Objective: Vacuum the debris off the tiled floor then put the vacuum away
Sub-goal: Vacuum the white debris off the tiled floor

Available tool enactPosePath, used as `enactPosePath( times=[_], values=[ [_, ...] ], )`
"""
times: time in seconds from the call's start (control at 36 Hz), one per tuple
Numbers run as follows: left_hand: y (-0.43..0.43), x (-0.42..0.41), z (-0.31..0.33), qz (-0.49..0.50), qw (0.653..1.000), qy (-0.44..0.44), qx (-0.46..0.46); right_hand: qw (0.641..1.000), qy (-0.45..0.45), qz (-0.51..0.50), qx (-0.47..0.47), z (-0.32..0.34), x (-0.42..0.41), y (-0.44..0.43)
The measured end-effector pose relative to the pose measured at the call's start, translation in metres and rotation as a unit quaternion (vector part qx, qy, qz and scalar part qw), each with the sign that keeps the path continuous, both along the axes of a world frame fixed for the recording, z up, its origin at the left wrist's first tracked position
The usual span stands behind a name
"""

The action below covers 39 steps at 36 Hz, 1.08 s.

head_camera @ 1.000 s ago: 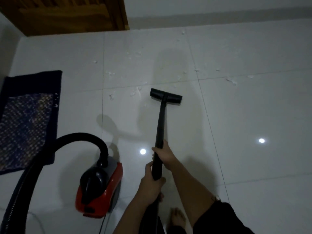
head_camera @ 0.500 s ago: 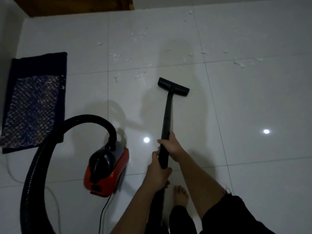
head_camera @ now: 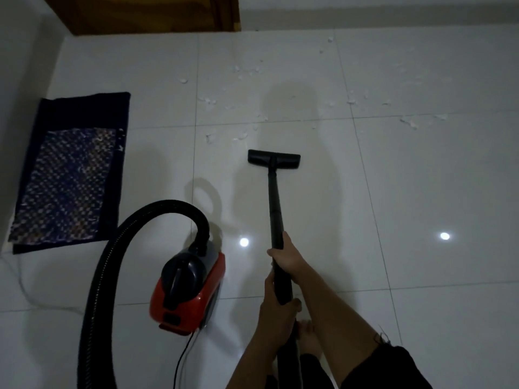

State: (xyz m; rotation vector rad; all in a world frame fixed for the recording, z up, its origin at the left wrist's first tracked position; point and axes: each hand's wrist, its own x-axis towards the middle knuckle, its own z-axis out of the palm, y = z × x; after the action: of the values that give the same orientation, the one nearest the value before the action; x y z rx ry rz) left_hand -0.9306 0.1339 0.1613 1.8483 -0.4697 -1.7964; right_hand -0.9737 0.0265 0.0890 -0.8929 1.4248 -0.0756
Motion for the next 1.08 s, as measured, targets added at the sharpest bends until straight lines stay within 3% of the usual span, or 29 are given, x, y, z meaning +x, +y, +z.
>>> enactPosePath(
  times=[0.39, 0.75, 1.08],
  values=[
    [-0.004, 0.037, -0.014, 0.051, 0.999, -0.013, -0.007, 0.996, 0.004, 0.086, 0.029, 0.002, 0.053, -0.012],
    [-0.055, 0.044, -0.020, 0.127, 0.991, -0.031, -0.035, 0.979, 0.022, 0.202, 0.018, -0.002, 0.080, -0.064],
    [-0.096, 0.066, -0.020, 0.165, 0.985, -0.009, -0.050, 0.970, 0.014, 0.242, 0.026, -0.007, 0.110, -0.107]
  ],
)
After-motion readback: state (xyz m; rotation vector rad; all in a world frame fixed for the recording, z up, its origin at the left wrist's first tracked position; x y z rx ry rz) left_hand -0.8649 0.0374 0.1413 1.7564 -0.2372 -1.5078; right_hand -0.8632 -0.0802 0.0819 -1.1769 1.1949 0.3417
